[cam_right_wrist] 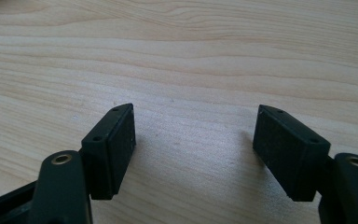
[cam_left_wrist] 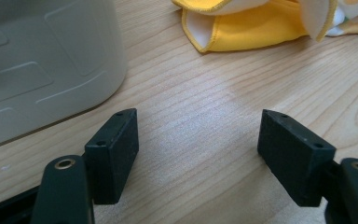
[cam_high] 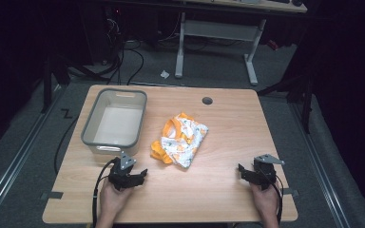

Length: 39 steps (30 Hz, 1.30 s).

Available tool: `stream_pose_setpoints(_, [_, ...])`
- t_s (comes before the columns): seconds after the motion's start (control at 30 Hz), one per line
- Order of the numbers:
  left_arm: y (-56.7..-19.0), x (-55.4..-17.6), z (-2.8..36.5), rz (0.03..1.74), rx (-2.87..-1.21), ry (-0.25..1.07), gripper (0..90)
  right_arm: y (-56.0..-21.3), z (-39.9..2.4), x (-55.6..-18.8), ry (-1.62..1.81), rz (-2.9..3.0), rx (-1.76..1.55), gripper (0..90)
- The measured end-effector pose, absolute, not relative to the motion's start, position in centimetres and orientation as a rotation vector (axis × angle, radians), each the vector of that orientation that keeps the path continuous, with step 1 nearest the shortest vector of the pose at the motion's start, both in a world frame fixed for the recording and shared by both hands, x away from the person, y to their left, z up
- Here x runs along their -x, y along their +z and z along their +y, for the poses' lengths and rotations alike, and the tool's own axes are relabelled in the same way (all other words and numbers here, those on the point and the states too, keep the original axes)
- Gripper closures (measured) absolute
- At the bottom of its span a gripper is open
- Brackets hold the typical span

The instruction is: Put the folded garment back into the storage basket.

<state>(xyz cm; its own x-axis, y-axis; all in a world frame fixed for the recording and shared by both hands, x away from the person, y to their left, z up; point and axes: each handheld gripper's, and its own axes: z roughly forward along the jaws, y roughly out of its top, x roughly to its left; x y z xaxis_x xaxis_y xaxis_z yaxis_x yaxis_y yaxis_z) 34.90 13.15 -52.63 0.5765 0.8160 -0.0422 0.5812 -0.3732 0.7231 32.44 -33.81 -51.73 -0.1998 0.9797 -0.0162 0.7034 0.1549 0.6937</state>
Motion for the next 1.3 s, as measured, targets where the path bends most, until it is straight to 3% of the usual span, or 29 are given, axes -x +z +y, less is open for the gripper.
stream_pose_setpoints(0.9, [-52.60,-34.89,13.04,1.148,-2.076,0.425,29.8,-51.71,-33.84,-32.38,0.777,1.968,-1.599,29.9])
stream_pose_setpoints(1.3, [-52.64,-34.97,12.44,1.165,-2.077,0.425,22.2,-51.71,-33.84,-32.38,0.777,1.968,-1.600,29.9])
